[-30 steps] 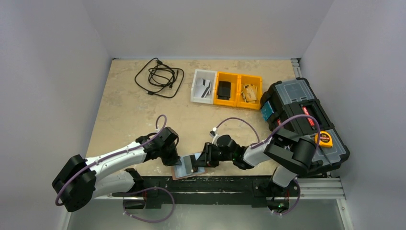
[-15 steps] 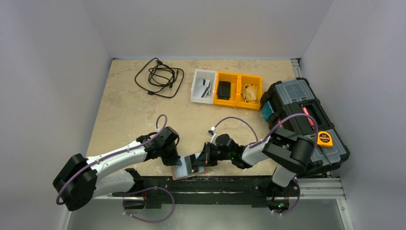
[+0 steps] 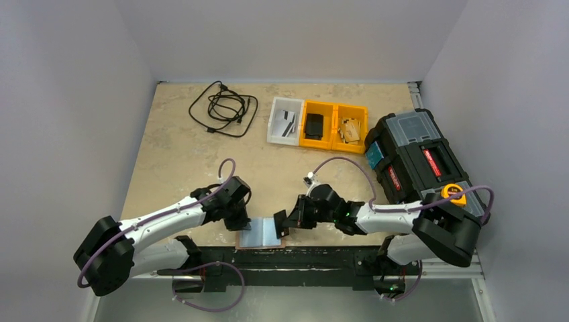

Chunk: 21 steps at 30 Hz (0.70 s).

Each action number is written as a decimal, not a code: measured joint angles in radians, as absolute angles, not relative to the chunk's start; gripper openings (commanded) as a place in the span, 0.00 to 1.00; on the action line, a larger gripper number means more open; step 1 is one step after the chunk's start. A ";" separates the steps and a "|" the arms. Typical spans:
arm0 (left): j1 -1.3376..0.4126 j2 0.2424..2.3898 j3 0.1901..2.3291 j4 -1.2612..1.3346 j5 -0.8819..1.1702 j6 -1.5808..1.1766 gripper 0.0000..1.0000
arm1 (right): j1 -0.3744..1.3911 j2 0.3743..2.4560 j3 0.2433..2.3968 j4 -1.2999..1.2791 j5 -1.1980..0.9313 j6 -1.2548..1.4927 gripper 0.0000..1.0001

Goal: Take the credit cards out of the card holder
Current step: Remove the credit card from the card holder, then place the credit card in the storage box.

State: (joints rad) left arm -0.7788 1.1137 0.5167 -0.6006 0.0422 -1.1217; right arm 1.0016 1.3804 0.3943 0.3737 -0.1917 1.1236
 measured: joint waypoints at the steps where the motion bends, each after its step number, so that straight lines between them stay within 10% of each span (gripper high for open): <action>1: -0.779 1.110 0.522 -0.612 0.034 -1.111 0.00 | 1.002 1.362 0.400 0.347 -0.188 1.118 0.00; 12: -0.778 0.990 0.757 -0.770 -0.035 -0.979 0.60 | 0.981 1.201 0.606 0.059 -0.096 1.023 0.00; 21: -0.778 0.873 0.801 -0.893 -0.074 -0.929 0.86 | 0.753 1.174 0.813 -0.241 -0.002 0.867 0.00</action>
